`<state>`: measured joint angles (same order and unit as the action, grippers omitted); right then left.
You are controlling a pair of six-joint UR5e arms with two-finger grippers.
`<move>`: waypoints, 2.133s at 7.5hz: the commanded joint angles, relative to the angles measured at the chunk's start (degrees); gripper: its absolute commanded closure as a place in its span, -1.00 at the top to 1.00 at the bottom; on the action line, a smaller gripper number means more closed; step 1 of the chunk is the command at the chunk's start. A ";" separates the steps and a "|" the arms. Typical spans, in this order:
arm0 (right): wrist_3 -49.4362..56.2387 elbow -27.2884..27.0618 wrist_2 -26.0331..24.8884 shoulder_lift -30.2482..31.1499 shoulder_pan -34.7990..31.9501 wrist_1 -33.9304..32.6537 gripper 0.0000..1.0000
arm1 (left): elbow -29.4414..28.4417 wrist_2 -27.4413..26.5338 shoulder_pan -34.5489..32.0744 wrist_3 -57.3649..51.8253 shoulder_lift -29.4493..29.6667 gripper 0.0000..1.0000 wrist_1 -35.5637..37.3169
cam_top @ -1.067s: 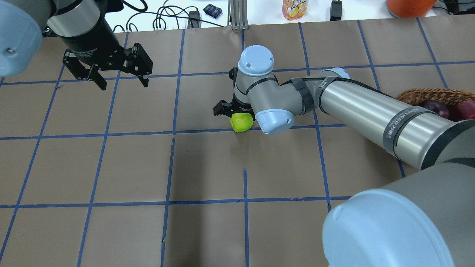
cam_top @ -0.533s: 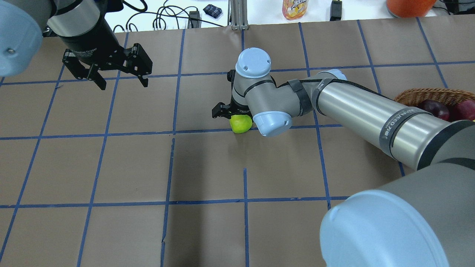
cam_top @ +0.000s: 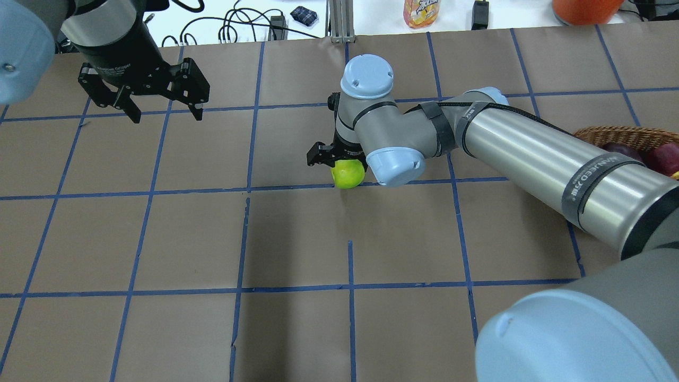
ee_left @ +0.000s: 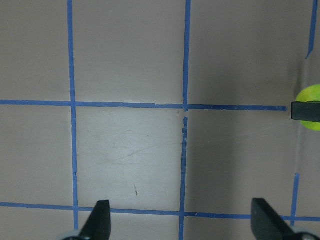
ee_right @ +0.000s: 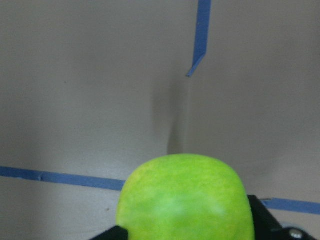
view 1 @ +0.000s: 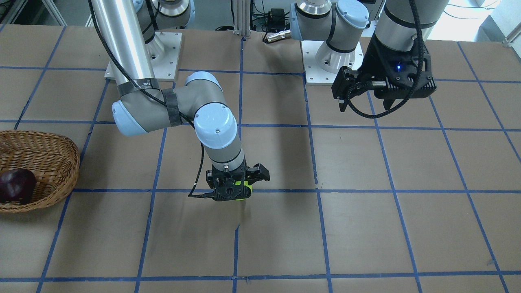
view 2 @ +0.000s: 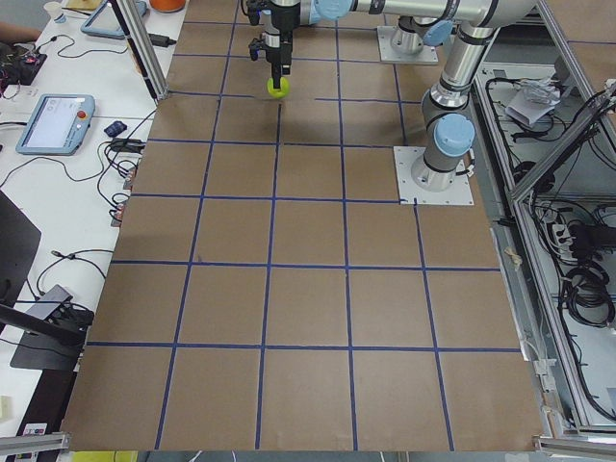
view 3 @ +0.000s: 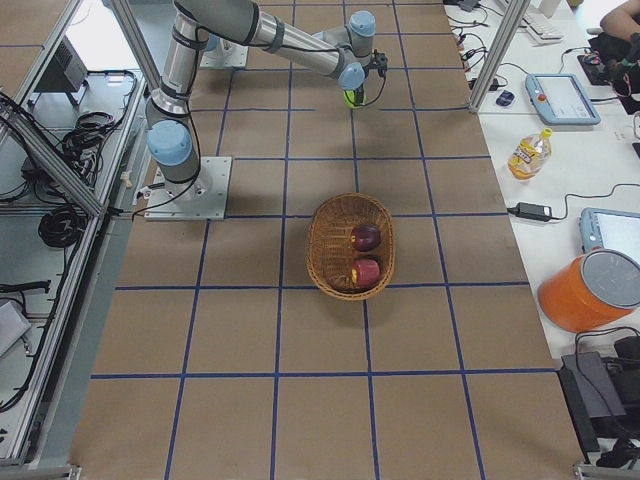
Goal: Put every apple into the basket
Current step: 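Grasp the green apple with the right gripper while the left gripper withdraws, then carry the green apple into the basket and open the right gripper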
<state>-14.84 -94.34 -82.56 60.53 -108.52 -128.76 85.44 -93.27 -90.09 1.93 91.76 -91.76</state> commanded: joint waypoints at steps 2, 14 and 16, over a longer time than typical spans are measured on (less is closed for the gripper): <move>9.00 -1.10 -1.02 9.91 13.19 9.71 0.03 | 0.08 -0.07 0.00 0.00 0.00 1.00 0.00; 51.75 -10.96 -16.93 14.78 44.54 8.52 1.00 | 0.52 1.86 1.32 0.97 -0.18 1.00 -0.18; 50.88 -9.91 -16.85 22.39 44.27 17.95 1.00 | 0.52 1.86 1.23 0.97 -0.27 1.00 -0.09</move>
<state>36.62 -105.01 -99.51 78.21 -64.08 -116.61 85.95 -91.41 -88.82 2.90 91.53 -91.88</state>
